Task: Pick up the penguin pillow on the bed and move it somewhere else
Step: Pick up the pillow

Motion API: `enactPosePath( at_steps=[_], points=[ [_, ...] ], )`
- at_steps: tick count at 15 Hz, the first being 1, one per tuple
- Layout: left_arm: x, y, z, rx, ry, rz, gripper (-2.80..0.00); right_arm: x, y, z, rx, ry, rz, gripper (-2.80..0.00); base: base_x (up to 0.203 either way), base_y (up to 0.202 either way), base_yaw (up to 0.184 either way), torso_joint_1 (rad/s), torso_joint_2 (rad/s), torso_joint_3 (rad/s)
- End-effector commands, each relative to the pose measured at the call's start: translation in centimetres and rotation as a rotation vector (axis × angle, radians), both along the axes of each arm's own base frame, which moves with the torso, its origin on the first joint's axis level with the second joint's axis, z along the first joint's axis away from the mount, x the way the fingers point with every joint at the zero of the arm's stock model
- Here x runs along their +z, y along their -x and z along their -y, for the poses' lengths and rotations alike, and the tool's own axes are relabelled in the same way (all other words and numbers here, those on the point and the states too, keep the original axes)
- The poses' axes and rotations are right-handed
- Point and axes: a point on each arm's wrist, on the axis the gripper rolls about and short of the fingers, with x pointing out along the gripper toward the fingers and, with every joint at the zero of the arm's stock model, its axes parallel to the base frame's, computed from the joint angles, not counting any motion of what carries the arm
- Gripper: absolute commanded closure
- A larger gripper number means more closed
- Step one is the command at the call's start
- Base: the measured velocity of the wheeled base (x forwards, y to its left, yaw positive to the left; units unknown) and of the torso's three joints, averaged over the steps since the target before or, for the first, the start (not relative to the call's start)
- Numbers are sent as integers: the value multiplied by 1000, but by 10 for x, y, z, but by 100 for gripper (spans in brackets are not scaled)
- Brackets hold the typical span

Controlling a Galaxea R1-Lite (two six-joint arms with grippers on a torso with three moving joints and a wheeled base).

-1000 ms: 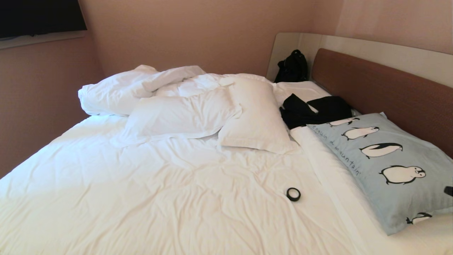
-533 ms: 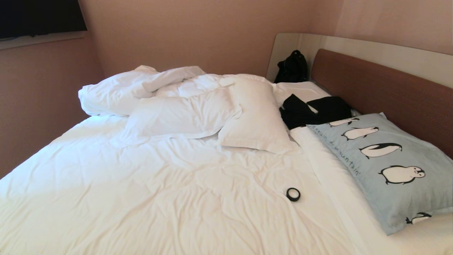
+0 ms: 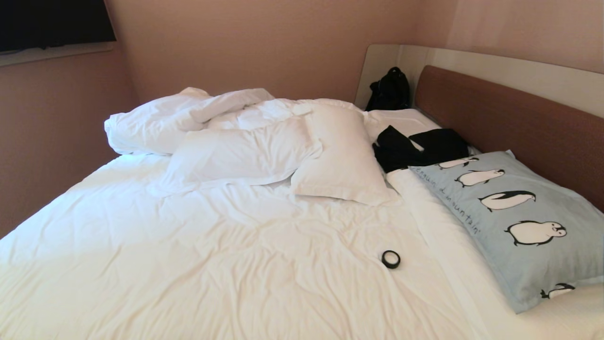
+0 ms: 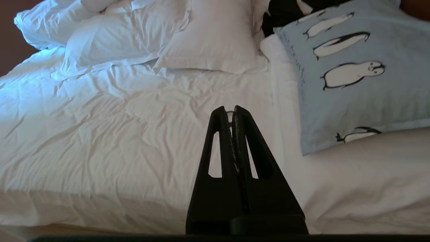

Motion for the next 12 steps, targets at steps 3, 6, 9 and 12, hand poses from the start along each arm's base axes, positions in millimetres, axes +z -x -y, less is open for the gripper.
enactPosePath(
  at_steps=[3,6,9,12],
  points=[
    [0,0,0,0,0,-1,0,-8,22,0,-9,20,121,0,0,0,0,0,0,0],
    [0,0,0,0,0,-1,0,-16,25,1,-95,67,142,0,0,0,0,0,0,0],
    [0,0,0,1,0,-1,0,-21,31,2,-124,89,176,0,0,0,0,0,0,0],
    [0,0,0,0,0,-1,0,-23,30,3,-173,81,188,0,0,0,0,0,0,0]
  ],
)
